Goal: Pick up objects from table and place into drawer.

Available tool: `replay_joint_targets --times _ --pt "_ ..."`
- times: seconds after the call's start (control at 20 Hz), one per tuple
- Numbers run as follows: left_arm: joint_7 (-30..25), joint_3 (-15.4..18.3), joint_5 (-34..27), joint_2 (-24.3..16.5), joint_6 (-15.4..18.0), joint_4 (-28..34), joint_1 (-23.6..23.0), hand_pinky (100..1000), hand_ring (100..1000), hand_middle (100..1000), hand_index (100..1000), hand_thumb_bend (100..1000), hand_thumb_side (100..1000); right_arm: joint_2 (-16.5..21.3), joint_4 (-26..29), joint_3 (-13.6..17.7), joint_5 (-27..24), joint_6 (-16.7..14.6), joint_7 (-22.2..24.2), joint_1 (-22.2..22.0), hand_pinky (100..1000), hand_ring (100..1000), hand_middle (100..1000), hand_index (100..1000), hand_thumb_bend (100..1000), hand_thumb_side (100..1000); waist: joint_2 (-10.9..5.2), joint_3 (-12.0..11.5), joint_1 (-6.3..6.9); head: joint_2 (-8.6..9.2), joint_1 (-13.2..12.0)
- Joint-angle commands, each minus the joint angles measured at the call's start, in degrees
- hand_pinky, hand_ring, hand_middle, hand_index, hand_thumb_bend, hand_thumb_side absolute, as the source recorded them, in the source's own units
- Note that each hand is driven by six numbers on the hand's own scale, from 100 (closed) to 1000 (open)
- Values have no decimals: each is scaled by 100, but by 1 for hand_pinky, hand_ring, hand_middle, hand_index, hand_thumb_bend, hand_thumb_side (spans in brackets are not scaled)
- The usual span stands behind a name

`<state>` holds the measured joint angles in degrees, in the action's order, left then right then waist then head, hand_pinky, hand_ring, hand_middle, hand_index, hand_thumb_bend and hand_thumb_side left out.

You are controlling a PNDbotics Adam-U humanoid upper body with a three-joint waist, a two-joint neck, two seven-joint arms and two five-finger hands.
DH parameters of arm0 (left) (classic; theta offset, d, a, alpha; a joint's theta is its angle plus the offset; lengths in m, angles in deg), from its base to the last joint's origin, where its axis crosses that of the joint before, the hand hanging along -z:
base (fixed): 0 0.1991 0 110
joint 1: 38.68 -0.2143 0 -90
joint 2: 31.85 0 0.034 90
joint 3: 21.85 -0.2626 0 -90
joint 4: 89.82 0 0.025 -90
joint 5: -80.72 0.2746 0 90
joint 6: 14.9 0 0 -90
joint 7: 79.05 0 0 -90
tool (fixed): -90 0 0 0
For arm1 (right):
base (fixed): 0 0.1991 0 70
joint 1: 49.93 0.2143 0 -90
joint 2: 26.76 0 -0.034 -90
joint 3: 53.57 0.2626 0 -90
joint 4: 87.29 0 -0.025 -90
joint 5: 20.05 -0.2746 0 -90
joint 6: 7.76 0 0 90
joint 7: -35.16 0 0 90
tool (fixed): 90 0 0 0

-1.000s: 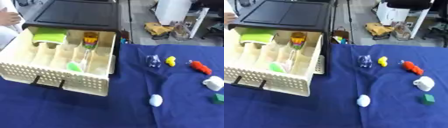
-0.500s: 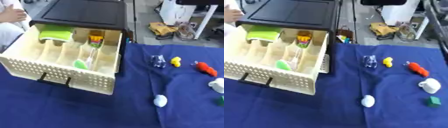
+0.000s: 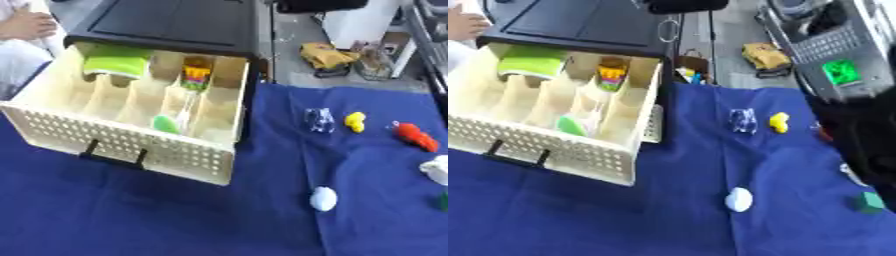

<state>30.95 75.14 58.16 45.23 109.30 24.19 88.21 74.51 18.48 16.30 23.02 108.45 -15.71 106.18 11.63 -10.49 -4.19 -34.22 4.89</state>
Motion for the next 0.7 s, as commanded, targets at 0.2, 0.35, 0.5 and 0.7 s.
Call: replay_joint_targets --times 0.2,0.35,0.5,0.7 --pt "-43 -2 -52 -58 -12 58 149 356 404 444 667 169 973 -195 -555 -70 -119 41 114 224 824 817 463 635 100 588 -59 -86 5 -53 48" --pt "-46 -2 -61 -40 -14 58 164 356 404 444 667 167 974 -308 -714 -91 -177 30 57 241 824 815 460 634 100 583 -35 -118 -3 -52 49" --pt "-47 -6 -70 -29 -18 58 186 356 404 444 667 167 974 -401 -841 -117 -206 17 14 259 823 814 459 633 100 577 -19 -147 -11 -52 46" --pt "-53 -9 -83 -8 -19 58 205 356 404 443 667 166 974 -578 -972 -116 -176 8 -85 277 820 811 456 631 100 566 -11 -188 -5 -12 80"
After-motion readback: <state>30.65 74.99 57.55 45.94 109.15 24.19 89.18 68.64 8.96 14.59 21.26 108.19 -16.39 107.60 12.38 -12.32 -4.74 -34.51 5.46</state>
